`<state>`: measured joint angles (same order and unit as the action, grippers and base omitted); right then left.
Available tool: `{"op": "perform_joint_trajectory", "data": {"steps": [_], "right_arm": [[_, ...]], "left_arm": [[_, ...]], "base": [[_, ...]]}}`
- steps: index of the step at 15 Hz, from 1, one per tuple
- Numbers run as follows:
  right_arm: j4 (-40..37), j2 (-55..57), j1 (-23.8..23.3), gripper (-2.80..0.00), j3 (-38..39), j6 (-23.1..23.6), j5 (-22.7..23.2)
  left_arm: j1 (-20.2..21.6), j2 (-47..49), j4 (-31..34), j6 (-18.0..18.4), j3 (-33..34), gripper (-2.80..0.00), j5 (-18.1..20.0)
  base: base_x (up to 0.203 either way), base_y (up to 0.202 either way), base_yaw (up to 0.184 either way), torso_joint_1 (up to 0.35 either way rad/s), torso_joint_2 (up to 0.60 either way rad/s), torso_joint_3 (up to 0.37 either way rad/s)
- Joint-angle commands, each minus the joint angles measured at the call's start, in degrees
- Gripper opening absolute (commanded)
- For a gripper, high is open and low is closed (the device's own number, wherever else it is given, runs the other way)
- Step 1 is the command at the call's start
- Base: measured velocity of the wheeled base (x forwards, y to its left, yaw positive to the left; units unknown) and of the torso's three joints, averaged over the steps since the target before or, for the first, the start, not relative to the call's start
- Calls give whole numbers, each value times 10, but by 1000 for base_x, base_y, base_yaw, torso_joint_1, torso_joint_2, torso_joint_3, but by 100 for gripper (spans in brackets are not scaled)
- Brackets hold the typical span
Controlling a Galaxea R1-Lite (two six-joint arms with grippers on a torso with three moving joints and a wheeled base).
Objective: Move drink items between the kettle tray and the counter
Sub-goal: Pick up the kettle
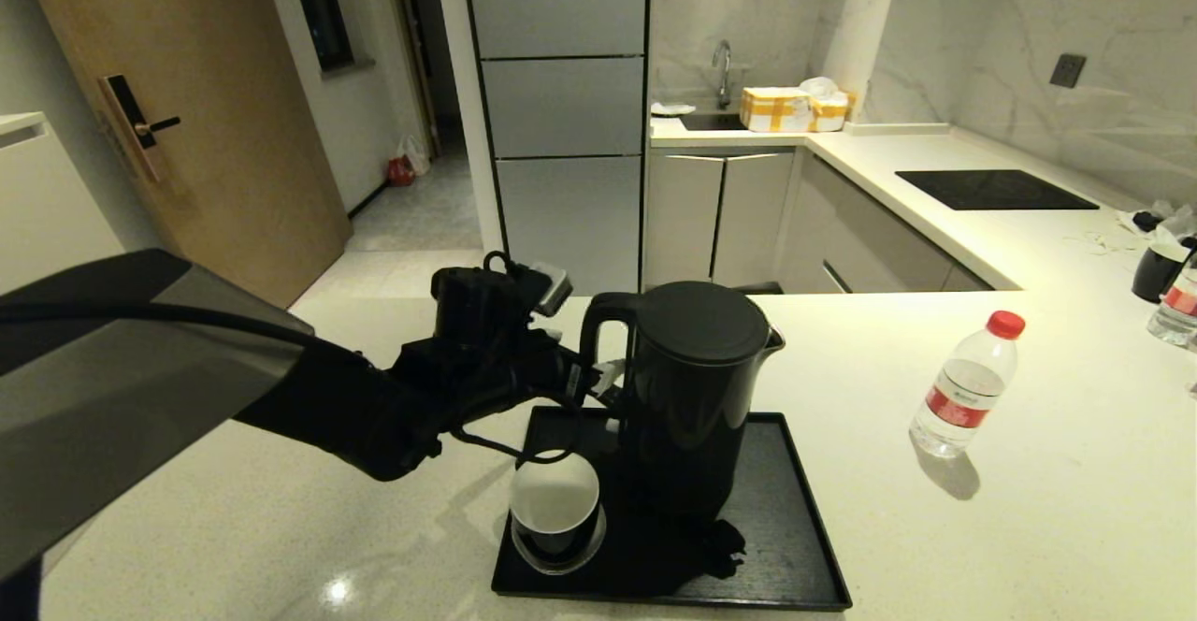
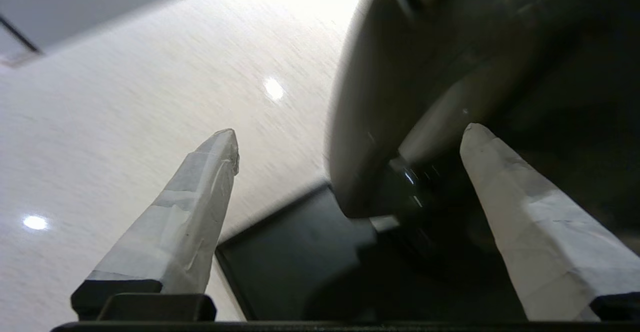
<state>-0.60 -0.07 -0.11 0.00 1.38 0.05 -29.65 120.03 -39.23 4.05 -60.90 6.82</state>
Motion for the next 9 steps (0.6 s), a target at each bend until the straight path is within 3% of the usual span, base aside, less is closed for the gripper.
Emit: {"op": "perform_joint_trajectory", "data": {"steps": [1, 5, 9], "right_arm": [[0, 1, 0, -280, 2, 0, 0], [0, 1, 0, -280, 2, 0, 0], [0, 1, 0, -280, 1, 0, 0]], "left_arm": [[0, 28, -45, 1, 6, 0, -20], [0, 37, -50, 2, 8, 0, -25], [-1, 65, -58, 21, -14, 0, -59]], "base": [[0, 0, 0, 0, 0, 0], [0, 0, 0, 0, 0, 0], [0, 0, 0, 0, 0, 0]]}}
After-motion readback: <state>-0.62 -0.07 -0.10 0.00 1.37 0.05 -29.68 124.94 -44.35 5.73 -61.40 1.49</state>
